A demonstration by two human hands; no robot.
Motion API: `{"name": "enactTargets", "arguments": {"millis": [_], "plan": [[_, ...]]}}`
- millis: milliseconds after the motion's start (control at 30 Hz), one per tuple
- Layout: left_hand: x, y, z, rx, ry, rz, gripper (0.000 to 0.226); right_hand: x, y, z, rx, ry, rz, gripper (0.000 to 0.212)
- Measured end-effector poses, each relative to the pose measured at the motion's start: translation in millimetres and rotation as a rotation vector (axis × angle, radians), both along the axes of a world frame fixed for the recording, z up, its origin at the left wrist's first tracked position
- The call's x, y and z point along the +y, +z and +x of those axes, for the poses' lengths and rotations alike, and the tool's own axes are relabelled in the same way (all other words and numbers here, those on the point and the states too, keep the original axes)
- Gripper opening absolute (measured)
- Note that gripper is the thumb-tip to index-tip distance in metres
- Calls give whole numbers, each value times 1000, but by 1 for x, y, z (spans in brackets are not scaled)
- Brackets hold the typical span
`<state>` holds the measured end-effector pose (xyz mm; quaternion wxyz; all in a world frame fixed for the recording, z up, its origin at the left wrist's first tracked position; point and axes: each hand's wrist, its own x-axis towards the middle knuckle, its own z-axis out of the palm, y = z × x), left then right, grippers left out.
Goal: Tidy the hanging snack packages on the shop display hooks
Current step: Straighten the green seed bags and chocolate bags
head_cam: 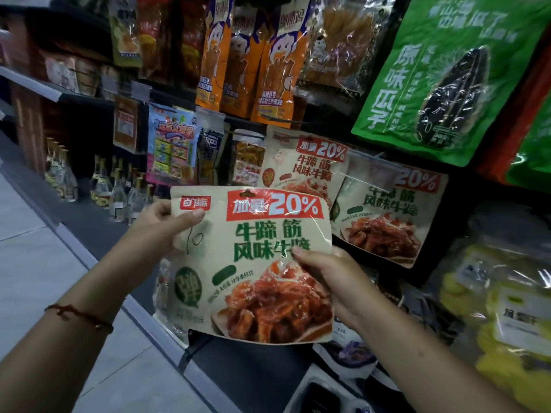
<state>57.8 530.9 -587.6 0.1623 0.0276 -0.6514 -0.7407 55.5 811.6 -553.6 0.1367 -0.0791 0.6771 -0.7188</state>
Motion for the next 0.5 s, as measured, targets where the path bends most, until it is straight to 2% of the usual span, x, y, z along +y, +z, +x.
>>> {"name": "enactTargets", "arguments": {"millis": [133,200,300,367,500], "plan": [[30,10,-1,-8,21,-83,68,28,-10,7,39,-107,83,28],[46,15,0,12,75,-195,74,39,-14,9,62,-157,140,25],[65,21,2,88,135,-543,80,50,-18,16,114,-205,228,19],[78,24,3,106,41,-683,70,57,-19,23,169,-224,292,16],[101,25,0,64,-157,-793,41,74,-18,30,195,-298,283,11]]}}
